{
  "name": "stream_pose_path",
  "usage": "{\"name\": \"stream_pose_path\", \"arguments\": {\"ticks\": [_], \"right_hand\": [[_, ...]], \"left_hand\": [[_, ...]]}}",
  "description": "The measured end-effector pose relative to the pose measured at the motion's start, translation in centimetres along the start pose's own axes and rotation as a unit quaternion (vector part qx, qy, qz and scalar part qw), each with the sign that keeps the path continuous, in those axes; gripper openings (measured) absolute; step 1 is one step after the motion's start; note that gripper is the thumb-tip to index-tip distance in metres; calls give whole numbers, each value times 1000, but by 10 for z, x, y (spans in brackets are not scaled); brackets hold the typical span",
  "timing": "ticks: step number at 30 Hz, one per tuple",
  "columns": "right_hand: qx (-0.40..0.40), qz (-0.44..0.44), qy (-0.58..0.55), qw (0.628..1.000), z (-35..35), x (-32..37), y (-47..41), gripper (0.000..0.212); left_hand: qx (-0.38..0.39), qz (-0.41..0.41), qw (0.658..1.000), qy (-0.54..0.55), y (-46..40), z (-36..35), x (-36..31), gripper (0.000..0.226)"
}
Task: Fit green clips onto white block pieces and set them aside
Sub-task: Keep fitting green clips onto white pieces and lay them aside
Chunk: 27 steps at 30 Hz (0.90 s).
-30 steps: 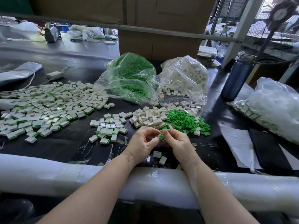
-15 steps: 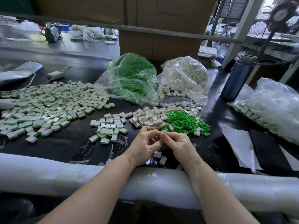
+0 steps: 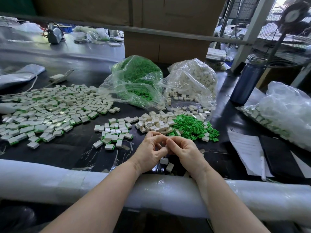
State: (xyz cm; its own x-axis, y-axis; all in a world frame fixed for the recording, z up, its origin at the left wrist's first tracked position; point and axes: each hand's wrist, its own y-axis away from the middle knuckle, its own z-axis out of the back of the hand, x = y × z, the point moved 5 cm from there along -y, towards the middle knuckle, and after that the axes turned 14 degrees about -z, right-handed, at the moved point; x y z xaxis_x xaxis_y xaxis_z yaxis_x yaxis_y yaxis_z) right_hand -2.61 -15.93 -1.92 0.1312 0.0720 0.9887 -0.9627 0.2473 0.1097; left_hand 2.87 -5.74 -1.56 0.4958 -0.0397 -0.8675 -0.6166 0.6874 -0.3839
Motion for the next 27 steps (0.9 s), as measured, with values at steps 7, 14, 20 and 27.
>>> {"name": "stream_pose_path", "arguments": {"ticks": [7, 14, 20, 27], "right_hand": [[-4, 1, 13, 1000, 1, 0, 1, 16], [3, 5, -24, 1000, -1, 2, 2, 22], [-5, 1, -28, 1000, 0, 2, 3, 20], [-16, 7, -8, 1000, 1, 3, 4, 20]], "left_hand": [[8, -7, 1000, 1, 0, -2, 0, 28], [12, -10, 1000, -20, 0, -2, 0, 28], [23, -13, 999, -37, -1, -4, 0, 21], [34, -19, 998, -56, -1, -6, 2, 16]]}}
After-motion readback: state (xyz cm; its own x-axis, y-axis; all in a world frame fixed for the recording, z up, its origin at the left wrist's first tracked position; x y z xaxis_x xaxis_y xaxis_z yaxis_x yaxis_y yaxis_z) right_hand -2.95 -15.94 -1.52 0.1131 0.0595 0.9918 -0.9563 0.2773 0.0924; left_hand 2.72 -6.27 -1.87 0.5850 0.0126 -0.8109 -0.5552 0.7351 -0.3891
